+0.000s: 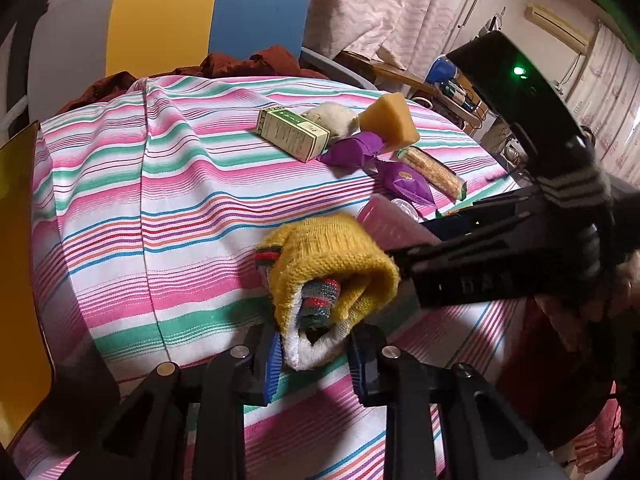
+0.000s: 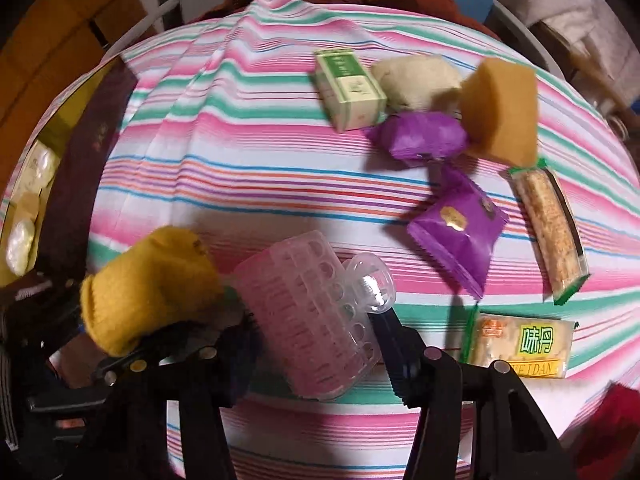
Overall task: Organize objects
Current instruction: 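Carry the yellow sock to the tray while the right tool grasps the pink hair roller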
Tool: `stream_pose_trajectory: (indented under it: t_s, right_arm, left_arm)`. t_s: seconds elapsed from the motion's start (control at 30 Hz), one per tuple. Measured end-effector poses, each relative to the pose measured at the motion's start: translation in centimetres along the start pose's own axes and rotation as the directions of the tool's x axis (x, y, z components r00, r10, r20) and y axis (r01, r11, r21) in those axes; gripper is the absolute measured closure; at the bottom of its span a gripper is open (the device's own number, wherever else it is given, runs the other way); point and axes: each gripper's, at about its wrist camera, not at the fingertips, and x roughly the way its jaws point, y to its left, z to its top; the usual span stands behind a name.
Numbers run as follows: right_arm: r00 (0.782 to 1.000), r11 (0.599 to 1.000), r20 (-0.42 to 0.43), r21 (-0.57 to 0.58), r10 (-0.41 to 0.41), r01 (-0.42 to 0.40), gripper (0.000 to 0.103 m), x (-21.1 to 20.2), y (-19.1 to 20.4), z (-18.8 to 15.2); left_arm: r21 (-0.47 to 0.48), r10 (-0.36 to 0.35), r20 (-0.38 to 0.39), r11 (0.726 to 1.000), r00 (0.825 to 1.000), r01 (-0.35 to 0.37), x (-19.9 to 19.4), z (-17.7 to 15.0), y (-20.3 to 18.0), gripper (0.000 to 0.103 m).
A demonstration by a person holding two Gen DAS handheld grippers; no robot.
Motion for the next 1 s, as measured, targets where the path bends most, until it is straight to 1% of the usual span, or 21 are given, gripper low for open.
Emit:
stream_pose_trajectory:
  t_s: [0.1, 0.17, 0.2, 0.3, 0.43, 0.5, 0.53, 0.57, 0.7, 0.73, 0.77, 0.8, 0.87, 0.9, 1.0]
  right_arm:
    - [0.999, 0.998, 0.011, 0.044, -0.036, 0.035, 0.048, -0.1, -1.3, 0.0]
    - [0.999, 0.996, 0.021, 0.075, -0.039, 0.037, 0.048, -0.3, -2.1, -0.1]
    - [0.999, 0.996, 0.028, 0.087, -0.033, 0.03, 0.048, -0.5, -2.5, -0.1]
    - [0.996, 0.995, 0.085, 0.103, 0.008, -0.017, 0.048, -1.6, -3.2, -0.2]
    - [0.984, 0.995, 0.171, 0.075, 0.058, -0.071, 0.048, -3.4, -3.2, -0.5]
    - [0.976, 0.994, 0.204, 0.061, 0.072, -0.086, 0.048, -4.4, -2.9, 0.0]
    - [0.972, 0.994, 0.222, 0.056, 0.076, -0.09, 0.048, -4.5, -1.9, 0.0]
    - [0.967, 0.994, 0.242, 0.057, 0.076, -0.093, 0.048, -4.2, -0.4, 1.0]
    - [0.952, 0.99, 0.294, 0.08, 0.087, -0.115, 0.048, -6.3, 0.0, 0.4]
    - [0.949, 0.988, 0.299, 0.085, 0.095, -0.126, 0.048, -6.3, 0.3, 0.6]
    - [0.948, 0.987, 0.302, 0.083, 0.105, -0.136, 0.048, -6.0, 1.0, 1.2]
    - [0.945, 0.987, 0.307, 0.076, 0.113, -0.142, 0.048, -6.5, 1.3, 1.1]
    - [0.937, 0.987, 0.321, 0.043, 0.134, -0.156, 0.047, -7.2, 2.9, 1.2]
    - [0.933, 0.985, 0.327, 0.023, 0.153, -0.17, 0.048, -7.4, 4.0, 1.4]
    - [0.916, 0.978, 0.344, -0.052, 0.208, -0.202, 0.048, -8.4, 7.8, 2.1]
  left_arm:
    - [0.003, 0.002, 0.001, 1.0, 1.0, -0.002, -0.1, -0.1, -0.2, 0.078]
    - [-0.005, -0.008, 0.004, 1.0, 1.0, 0.008, -0.4, -0.2, -0.2, 0.078]
    - [-0.006, -0.012, 0.01, 1.0, 1.0, 0.013, -0.6, -0.2, -0.3, 0.078]
    - [-0.003, -0.024, 0.037, 1.0, 0.999, 0.024, -2.0, -0.1, -0.8, 0.078]
    - [-0.002, -0.017, 0.099, 1.0, 0.995, 0.017, -5.0, 0.3, -1.0, 0.078]
    - [-0.021, 0.001, 0.136, 1.0, 0.991, 0.002, -6.8, 0.5, -0.5, 0.078]
    - [-0.038, 0.012, 0.154, 0.999, 0.988, -0.006, -7.8, 0.5, -0.1, 0.078]
    - [-0.058, 0.024, 0.177, 0.998, 0.984, -0.013, -8.9, 0.5, 0.5, 0.078]
    - [-0.153, 0.112, 0.258, 0.985, 0.96, -0.074, -13.5, 0.0, 3.9, 0.078]
    - [-0.185, 0.154, 0.278, 0.977, 0.948, -0.105, -14.9, -0.4, 5.2, 0.078]
    - [-0.205, 0.187, 0.287, 0.97, 0.94, -0.13, -15.7, -0.6, 6.0, 0.077]
    - [-0.23, 0.227, 0.293, 0.96, 0.929, -0.162, -16.6, -0.9, 7.1, 0.077]
    - [-0.295, 0.306, 0.293, 0.93, 0.906, -0.219, -18.3, -1.6, 9.8, 0.077]
    - [-0.329, 0.333, 0.288, 0.915, 0.898, -0.233, -18.9, -1.9, 11.1, 0.077]
    - [-0.421, 0.426, 0.266, 0.858, 0.865, -0.294, -20.9, -3.8, 14.4, 0.077]
